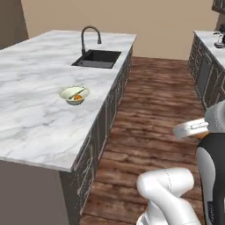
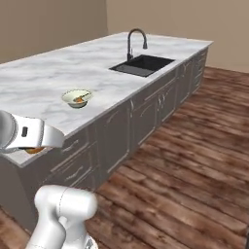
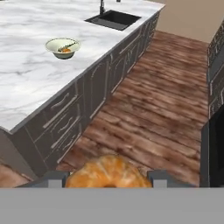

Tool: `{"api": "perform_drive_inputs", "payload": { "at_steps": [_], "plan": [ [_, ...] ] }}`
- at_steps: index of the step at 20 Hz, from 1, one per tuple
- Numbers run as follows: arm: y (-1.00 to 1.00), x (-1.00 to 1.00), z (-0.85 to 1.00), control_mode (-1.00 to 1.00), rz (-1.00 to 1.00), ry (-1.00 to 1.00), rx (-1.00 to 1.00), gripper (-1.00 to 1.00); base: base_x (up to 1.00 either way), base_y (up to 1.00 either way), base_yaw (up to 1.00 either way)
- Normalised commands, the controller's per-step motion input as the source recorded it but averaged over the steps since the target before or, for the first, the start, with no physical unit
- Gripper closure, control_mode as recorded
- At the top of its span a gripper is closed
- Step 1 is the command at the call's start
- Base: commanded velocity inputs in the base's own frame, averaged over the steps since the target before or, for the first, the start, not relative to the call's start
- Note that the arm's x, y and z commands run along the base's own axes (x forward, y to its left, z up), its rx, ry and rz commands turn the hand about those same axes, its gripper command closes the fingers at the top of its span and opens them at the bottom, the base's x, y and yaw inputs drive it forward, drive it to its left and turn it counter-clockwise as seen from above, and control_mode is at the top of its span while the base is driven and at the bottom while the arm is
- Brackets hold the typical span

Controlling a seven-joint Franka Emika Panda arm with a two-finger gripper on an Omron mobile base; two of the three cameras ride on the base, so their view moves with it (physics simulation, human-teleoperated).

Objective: Take the tangerine, orange, and fish from the freezer and place them in the bowl on the counter.

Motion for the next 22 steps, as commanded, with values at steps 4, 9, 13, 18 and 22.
{"api": "perform_drive_inputs", "payload": {
  "at_steps": [4, 9, 13, 18, 22],
  "plan": [
    [0.00, 0.00, 0.00, 1.00, 0.00, 0.00, 0.00, 1.00, 0.63, -0.52, 0.64],
    [0.00, 0.00, 0.00, 1.00, 0.00, 0.00, 0.00, 1.00, 0.45, -0.65, 0.63],
    [0.00, 0.00, 0.00, 1.00, 0.00, 0.00, 0.00, 1.00, 0.00, -0.90, 0.59],
    [0.00, 0.00, 0.00, 1.00, 0.00, 0.00, 0.00, 1.00, 0.00, -0.84, 0.62],
    [0.00, 0.00, 0.00, 1.00, 0.00, 0.00, 0.00, 1.00, 0.16, -0.68, 0.64]
  ]
}}
